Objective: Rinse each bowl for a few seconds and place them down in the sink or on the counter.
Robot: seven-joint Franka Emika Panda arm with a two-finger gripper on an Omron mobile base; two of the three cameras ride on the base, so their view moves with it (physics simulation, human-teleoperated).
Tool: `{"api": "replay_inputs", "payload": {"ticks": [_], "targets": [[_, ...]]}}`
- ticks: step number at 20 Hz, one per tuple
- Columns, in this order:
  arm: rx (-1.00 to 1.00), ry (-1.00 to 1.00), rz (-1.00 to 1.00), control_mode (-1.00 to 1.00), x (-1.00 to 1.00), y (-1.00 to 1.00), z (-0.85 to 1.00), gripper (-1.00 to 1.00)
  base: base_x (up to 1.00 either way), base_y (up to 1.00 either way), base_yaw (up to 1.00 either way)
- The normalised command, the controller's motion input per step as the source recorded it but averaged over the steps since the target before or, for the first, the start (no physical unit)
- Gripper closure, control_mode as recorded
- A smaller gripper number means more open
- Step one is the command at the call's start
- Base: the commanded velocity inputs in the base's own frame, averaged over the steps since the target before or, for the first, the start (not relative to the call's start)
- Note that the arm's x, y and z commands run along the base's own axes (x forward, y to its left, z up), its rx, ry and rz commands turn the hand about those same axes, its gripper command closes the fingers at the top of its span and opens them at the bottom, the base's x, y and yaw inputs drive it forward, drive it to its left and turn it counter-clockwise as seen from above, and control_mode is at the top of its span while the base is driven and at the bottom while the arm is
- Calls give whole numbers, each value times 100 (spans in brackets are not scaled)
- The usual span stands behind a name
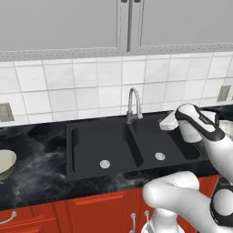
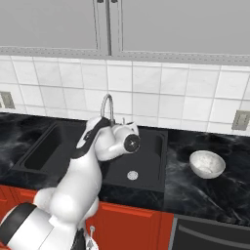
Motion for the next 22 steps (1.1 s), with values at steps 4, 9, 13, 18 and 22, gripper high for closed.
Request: {"api": "replay_inputs", "payload": {"ticks": [4,9,13,18,22], "targets": [[4,-1,0,-100,28,0,-8,-100,0,0,0],[4,-1,0,-100,26,5,-12,-100,0,0,0],[5,-2,0,-100,26,3,-10,-100,0,0,0],[5,-2,0,-100,27,0,-10,-100,0,0,0],[4,-2,0,-100,24,2,-12,-100,0,0,0]]}}
